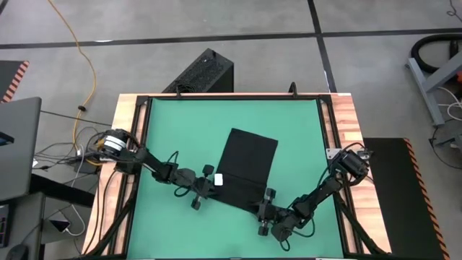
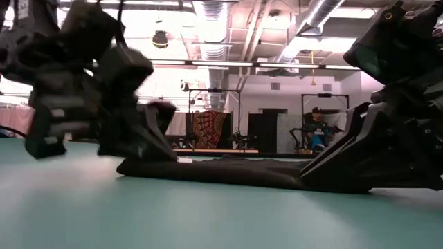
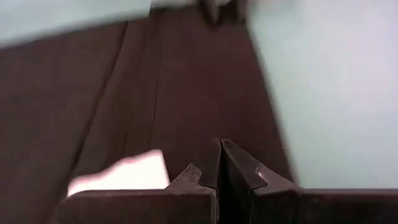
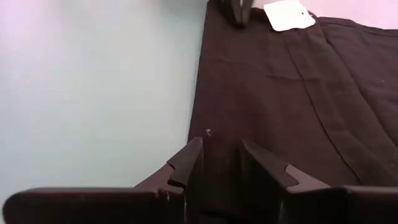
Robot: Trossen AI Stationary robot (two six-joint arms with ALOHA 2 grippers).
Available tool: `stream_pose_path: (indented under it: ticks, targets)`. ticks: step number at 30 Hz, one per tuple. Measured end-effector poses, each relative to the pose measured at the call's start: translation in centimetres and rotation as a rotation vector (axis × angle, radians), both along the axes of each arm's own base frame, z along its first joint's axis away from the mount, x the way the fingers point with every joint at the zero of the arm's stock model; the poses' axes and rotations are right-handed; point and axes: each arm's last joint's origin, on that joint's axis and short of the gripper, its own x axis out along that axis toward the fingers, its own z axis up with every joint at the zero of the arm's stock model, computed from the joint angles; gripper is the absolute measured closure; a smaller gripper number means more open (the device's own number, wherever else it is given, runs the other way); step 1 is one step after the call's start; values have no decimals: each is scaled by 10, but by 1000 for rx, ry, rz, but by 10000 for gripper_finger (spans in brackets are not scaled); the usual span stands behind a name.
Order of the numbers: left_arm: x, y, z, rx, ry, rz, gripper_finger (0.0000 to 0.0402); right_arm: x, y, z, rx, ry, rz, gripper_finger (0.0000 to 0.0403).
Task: Roll towel into tight, uniform cylinder
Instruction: Roll the black towel
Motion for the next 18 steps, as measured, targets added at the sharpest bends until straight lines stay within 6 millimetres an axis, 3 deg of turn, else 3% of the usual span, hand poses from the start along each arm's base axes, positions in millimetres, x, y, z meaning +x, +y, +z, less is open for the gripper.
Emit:
stream_pose_path:
  ticks: [6, 13, 18]
  targets:
    - [1, 5, -19, -61, 70, 42, 401, 1, 11, 11, 2, -5, 52, 274]
    - [-1, 4, -23, -94, 112, 58, 401, -8, 18, 70, -98, -18, 86, 272]
    - [-1, 4, -23, -108, 118, 66, 401, -7, 15, 81, -130, 83, 133, 233]
